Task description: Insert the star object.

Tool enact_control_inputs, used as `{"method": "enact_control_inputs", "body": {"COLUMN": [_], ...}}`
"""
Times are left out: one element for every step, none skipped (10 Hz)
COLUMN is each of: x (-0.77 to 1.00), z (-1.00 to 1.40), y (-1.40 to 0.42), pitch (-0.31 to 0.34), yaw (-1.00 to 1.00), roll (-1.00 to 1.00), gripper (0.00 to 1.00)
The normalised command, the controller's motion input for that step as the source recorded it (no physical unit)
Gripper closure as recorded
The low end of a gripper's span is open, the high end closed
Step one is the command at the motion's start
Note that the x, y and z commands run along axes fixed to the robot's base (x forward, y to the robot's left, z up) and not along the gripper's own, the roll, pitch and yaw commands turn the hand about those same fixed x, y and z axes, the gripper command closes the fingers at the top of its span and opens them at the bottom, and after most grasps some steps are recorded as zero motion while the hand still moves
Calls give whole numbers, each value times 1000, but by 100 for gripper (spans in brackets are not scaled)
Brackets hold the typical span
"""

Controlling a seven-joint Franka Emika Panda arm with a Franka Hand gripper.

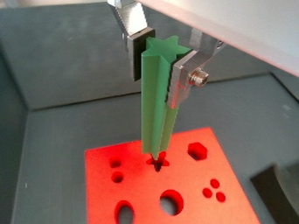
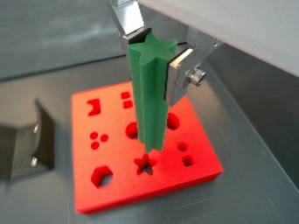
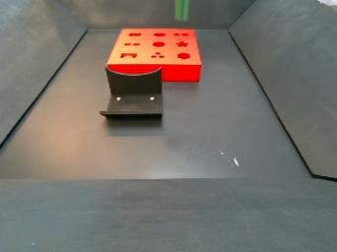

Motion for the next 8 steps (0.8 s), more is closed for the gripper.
{"method": "enact_control_inputs", "body": {"x": [74,0,180,26,-117,0,0,77], "z": [-214,-111,-294,-586,-657,-480,-374,-166], "y": [234,0,54,0,69,154,126,103], "pitch": [0,0,0,-87,-60,0,0,37], "yaw": [489,14,6,0,-237,0,0,0], "roll": [0,0,-19,-111,-200,-219,-171,-9], "gripper": [100,100,100,100,100,100,100,100]}}
